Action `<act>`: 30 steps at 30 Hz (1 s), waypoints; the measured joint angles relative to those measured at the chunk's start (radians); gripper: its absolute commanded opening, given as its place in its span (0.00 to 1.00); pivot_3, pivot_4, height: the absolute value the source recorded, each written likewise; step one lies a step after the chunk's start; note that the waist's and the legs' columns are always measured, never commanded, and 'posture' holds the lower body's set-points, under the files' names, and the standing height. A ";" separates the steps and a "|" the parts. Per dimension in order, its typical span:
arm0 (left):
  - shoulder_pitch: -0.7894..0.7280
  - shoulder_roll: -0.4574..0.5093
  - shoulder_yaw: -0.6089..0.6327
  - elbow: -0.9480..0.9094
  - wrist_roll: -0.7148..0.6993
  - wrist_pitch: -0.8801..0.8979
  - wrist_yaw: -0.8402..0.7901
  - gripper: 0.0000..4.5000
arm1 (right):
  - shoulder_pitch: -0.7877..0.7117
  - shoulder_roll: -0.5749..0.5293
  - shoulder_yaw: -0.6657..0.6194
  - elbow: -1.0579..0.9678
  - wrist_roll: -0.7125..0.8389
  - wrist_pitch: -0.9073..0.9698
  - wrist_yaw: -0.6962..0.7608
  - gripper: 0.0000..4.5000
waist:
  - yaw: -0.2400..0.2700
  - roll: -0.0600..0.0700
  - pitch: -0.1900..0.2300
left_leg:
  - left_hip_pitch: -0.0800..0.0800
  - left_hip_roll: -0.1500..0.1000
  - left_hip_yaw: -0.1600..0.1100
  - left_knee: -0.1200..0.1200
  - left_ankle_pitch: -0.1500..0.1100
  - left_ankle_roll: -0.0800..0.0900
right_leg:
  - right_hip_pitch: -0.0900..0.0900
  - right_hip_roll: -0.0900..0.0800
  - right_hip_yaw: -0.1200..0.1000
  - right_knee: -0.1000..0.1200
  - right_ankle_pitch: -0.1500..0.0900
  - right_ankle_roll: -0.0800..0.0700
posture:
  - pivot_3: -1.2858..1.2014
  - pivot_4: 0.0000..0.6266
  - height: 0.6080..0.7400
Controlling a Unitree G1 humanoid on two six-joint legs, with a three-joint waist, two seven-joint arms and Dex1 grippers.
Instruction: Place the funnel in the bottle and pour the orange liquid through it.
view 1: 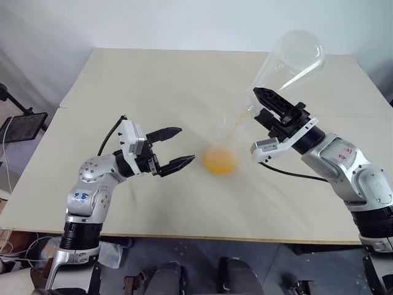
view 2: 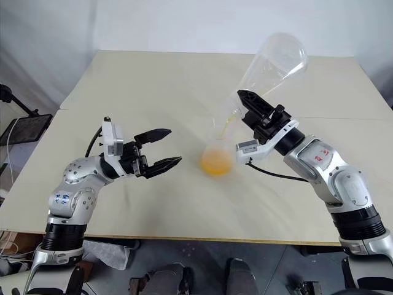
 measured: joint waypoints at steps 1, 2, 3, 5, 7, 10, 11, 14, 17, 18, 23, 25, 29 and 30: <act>0.000 0.000 0.000 0.000 0.000 -0.002 0.000 1.00 | 0.000 0.000 0.000 0.001 0.001 -0.001 0.000 0.53 | 0.000 0.000 0.000 | 0.000 0.000 0.000 0.000 0.000 0.000 | 0.000 0.000 0.000 0.000 0.000 0.000 | 0.52 0.24 1.00; 0.001 0.000 0.000 0.001 0.000 -0.003 -0.001 1.00 | 0.000 0.000 0.000 0.003 0.003 -0.002 0.000 0.53 | 0.000 0.000 0.000 | 0.000 0.000 0.000 0.000 0.000 0.000 | 0.000 0.000 0.000 0.000 0.000 0.000 | 0.52 0.24 1.00; 0.001 0.000 0.000 0.002 0.000 -0.005 -0.002 1.00 | 0.001 0.000 0.000 0.004 0.011 -0.003 0.001 0.53 | 0.000 0.000 0.000 | 0.000 0.000 0.000 0.000 0.000 0.000 | 0.000 0.000 0.000 0.000 0.000 0.000 | 0.52 0.24 1.00; 0.003 0.000 0.001 0.002 0.000 -0.009 -0.007 1.00 | 0.010 0.000 -0.001 0.004 0.053 -0.007 0.011 0.53 | 0.000 0.000 0.000 | 0.000 0.000 0.000 0.000 0.000 0.000 | 0.000 0.000 0.000 0.000 0.000 0.000 | 0.52 0.24 1.00; 0.004 0.000 0.001 0.004 0.000 -0.011 -0.011 1.00 | 0.015 0.000 -0.001 0.003 0.104 -0.012 0.036 0.53 | 0.000 0.000 0.000 | 0.000 0.000 0.000 0.000 0.000 0.000 | 0.000 0.000 0.000 0.000 0.000 0.000 | 0.52 0.24 1.00; 0.004 0.000 0.001 0.005 0.000 -0.015 -0.014 1.00 | 0.017 0.001 -0.001 -0.002 0.162 -0.022 0.074 0.53 | 0.000 0.000 0.000 | 0.000 0.000 0.000 0.000 0.000 0.000 | 0.000 0.000 0.000 0.000 0.000 0.000 | 0.52 0.24 1.00; 0.004 0.000 0.001 0.007 0.000 -0.017 -0.015 1.00 | 0.020 0.001 -0.001 -0.006 0.183 -0.024 0.090 0.53 | 0.000 0.000 0.000 | 0.000 0.000 0.000 0.000 0.000 0.000 | 0.000 0.000 0.000 0.000 0.000 0.000 | 0.52 0.24 1.00; 0.004 0.000 0.001 0.017 0.000 -0.019 -0.018 1.00 | 0.033 0.032 -0.007 -0.015 0.263 -0.002 0.131 0.53 | 0.000 0.000 0.000 | 0.000 0.000 0.000 0.000 0.000 0.000 | 0.000 0.000 0.000 0.000 0.000 0.000 | 0.52 0.24 1.00; 0.004 0.001 0.002 0.037 0.000 -0.019 -0.021 1.00 | 0.043 0.098 -0.038 -0.020 0.376 0.076 0.174 0.53 | 0.001 -0.001 0.000 | 0.000 0.000 0.000 0.000 0.000 0.000 | 0.001 0.000 0.000 0.000 0.000 0.000 | 0.52 0.24 1.00; 0.004 0.001 0.002 0.038 0.000 -0.019 -0.022 1.00 | 0.043 0.117 -0.053 -0.022 0.419 0.115 0.187 0.53 | 0.001 -0.001 0.000 | 0.000 0.000 0.000 0.000 0.000 0.000 | 0.001 0.000 0.000 0.000 0.000 0.000 | 0.52 0.24 1.00; 0.002 0.005 0.002 0.041 0.000 -0.022 -0.038 1.00 | -0.009 0.268 -0.208 -0.074 0.751 0.437 0.263 0.53 | 0.003 -0.001 0.001 | 0.000 0.000 -0.001 0.000 0.000 0.000 | 0.001 -0.001 0.000 0.000 0.000 0.000 | 0.52 0.24 1.00; 0.002 0.006 0.002 0.042 0.000 -0.024 -0.042 1.00 | -0.029 0.276 -0.285 -0.098 0.868 0.555 0.280 0.53 | 0.005 -0.001 0.001 | 0.000 0.000 -0.002 0.000 0.000 0.000 | 0.001 -0.002 0.000 0.000 0.000 0.000 | 0.52 0.24 1.00; -0.005 0.010 0.003 0.064 0.000 -0.029 -0.053 1.00 | -0.035 0.275 -0.446 -0.089 1.040 0.738 0.277 0.53 | 0.004 -0.001 0.001 | 0.000 -0.001 -0.002 0.000 0.000 0.000 | 0.001 -0.002 0.000 0.000 0.000 0.000 | 0.52 0.24 1.00; -0.007 0.010 0.003 0.073 0.000 -0.029 -0.055 1.00 | -0.034 0.271 -0.493 -0.067 1.074 0.776 0.267 0.53 | 0.004 -0.001 0.001 | 0.000 -0.001 -0.002 0.000 0.000 0.000 | 0.001 -0.002 0.000 0.000 0.000 0.000 | 0.52 0.24 1.00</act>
